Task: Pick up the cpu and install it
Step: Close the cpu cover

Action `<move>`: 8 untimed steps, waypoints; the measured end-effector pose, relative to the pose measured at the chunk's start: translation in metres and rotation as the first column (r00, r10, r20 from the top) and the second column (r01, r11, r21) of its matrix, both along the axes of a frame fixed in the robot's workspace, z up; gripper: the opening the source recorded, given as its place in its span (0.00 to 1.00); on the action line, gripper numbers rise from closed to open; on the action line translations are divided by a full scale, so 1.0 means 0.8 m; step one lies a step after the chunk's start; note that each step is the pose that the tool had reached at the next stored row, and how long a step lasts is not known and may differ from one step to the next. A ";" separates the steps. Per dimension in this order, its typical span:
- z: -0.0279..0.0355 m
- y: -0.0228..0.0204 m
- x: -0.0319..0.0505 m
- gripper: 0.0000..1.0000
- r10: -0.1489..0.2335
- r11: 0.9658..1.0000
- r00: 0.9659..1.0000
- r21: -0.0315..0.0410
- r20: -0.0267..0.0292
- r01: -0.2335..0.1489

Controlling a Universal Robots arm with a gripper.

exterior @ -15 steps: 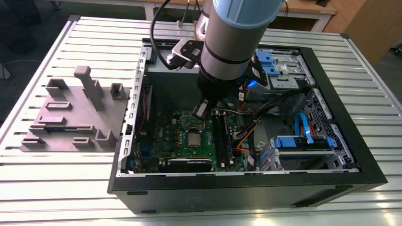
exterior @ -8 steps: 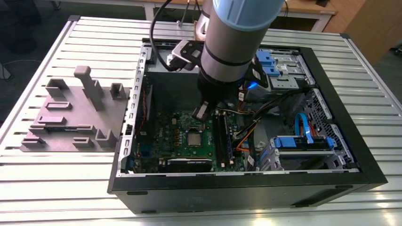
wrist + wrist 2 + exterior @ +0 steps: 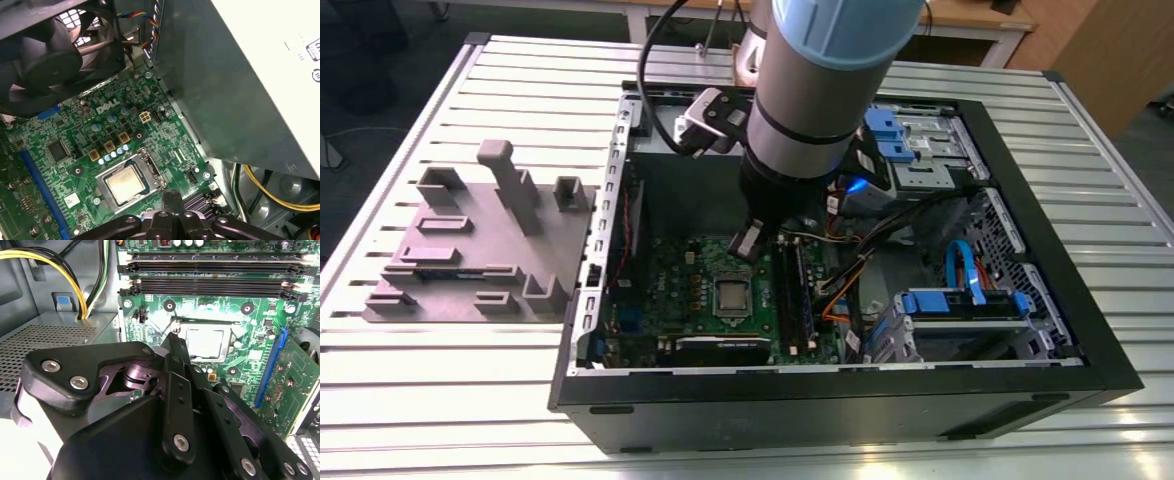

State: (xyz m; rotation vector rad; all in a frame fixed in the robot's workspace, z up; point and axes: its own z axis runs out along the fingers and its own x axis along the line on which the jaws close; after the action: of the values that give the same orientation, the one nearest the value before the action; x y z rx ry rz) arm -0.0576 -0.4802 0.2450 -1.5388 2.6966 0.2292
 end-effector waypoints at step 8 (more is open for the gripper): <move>-0.0001 -0.0017 0.000 0.11 0.000 1.000 1.000 -0.001 0.000 0.000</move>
State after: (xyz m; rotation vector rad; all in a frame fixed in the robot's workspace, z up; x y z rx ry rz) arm -0.0576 -0.4816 0.2450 -1.5392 2.6971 0.2277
